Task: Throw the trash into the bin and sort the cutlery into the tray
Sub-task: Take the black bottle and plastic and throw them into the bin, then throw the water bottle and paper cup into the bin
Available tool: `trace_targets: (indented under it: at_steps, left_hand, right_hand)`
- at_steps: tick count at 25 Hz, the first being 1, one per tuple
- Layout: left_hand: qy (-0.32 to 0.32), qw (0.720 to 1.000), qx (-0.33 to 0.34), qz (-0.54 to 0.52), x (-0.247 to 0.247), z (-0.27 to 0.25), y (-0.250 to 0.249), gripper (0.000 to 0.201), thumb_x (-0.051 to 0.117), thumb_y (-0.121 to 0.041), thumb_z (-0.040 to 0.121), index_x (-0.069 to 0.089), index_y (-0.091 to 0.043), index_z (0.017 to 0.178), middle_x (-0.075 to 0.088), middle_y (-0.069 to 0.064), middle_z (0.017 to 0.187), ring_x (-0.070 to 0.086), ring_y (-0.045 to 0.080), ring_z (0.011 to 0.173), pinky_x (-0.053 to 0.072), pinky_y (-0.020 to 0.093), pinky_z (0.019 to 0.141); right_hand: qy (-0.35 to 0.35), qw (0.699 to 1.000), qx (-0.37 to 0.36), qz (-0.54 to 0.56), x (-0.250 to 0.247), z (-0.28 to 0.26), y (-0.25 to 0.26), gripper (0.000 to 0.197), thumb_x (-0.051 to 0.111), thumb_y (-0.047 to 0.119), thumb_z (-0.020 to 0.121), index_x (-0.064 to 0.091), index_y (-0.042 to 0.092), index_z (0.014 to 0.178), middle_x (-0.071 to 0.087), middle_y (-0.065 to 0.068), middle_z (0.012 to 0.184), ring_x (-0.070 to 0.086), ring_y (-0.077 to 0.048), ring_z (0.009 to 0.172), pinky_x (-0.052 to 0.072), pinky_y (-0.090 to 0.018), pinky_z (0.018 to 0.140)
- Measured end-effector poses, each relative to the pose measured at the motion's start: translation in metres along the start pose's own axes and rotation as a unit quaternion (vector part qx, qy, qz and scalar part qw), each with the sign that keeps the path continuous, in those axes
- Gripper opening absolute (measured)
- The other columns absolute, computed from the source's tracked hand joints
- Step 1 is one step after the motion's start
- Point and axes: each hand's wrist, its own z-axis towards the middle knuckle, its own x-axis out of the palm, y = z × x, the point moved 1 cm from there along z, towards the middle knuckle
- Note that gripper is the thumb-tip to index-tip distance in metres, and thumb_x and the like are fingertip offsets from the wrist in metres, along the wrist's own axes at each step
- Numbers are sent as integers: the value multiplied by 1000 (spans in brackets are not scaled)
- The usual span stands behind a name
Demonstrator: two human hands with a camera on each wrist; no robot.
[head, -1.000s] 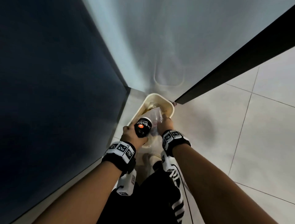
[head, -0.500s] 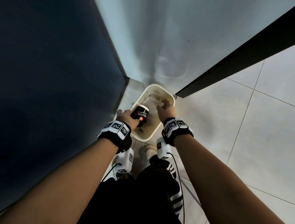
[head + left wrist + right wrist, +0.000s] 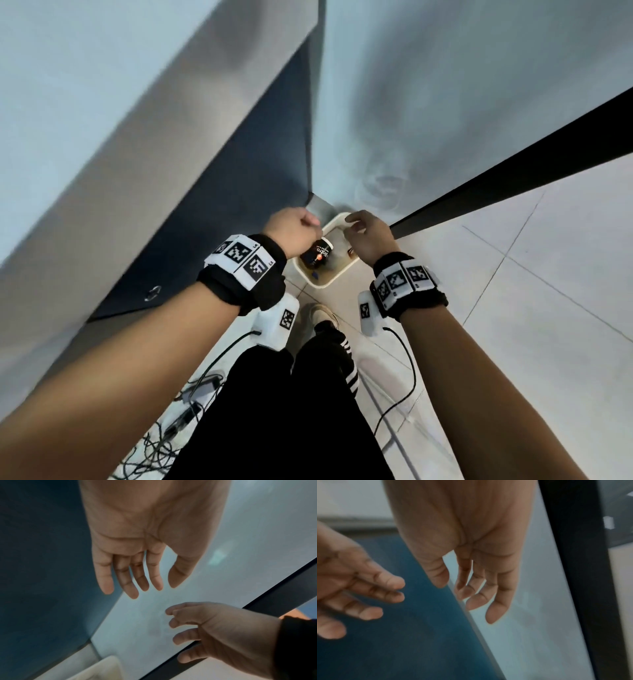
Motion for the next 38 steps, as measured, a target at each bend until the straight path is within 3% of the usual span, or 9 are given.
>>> trace_targets:
  at_steps: [3,7,14,19,22,27,30,34,38]
  left_hand:
    - [-34,998,30,-46,-51,-77,-36,22,61,-21,84,69,-10,102,68,2,102,61,16,98,43,21,84]
    - [-106,986,55,-115,-109,-161,-50,5,64,-23,84,65,-21,88,62,-9,82,55,4,74,39,2,59]
    - [-352,921,12,-166,-195,-274,4,5,62,-27,83,64,-24,79,54,-21,61,51,-9,41,34,1,40]
    - [-433,881,-47,-182,-222,-326,60,4,61,-26,85,62,-24,89,52,-20,67,53,1,56,39,10,50]
    - [-491,846,-108,-177,-241,-356,100,13,63,-27,83,66,-23,95,55,-9,66,55,11,61,39,20,55]
    - [-553,799,-187,-147,-275,-391,168,33,66,-28,78,67,-17,109,66,12,110,62,26,96,45,29,85]
    - [-540,803,-226,-108,-292,-391,202,54,67,-35,76,55,-18,126,52,15,130,54,33,118,43,37,103]
    - [-472,843,-243,-88,-302,-379,219,82,71,-46,70,36,-22,140,49,15,134,53,33,120,44,40,103]
    - [-434,863,-247,-72,-306,-372,229,87,76,-40,67,33,-20,141,60,10,127,59,29,114,50,36,94]
  right_hand:
    - [45,990,-91,-93,-36,-58,74,31,54,15,87,59,11,117,56,-2,91,54,-19,82,46,-30,81]
    - [98,948,-188,-236,-72,-109,159,37,56,24,87,54,16,124,62,-5,99,54,-19,92,37,-23,80]
    - [153,858,-383,-305,-53,-174,284,38,57,25,87,52,19,124,57,-3,99,55,-20,92,34,-23,79]
    - [201,813,-460,-295,17,-214,338,32,58,23,87,57,15,118,59,-5,100,55,-21,81,37,-25,76]
    - [223,786,-494,-296,63,-235,367,33,60,21,86,58,13,118,61,-7,102,61,-26,93,46,-31,78]
    - [210,752,-531,-330,140,-259,401,46,58,29,87,48,21,131,41,-9,134,52,-25,114,38,-27,96]
    - [211,756,-525,-331,187,-269,410,56,59,31,85,39,29,138,28,-13,143,40,-34,130,39,-33,103]
    - [184,778,-495,-341,225,-276,419,64,55,45,84,29,40,142,12,-20,152,29,-39,139,27,-40,116]
    - [159,783,-482,-361,243,-279,425,52,54,44,83,44,32,134,34,-22,139,43,-37,126,42,-41,106]
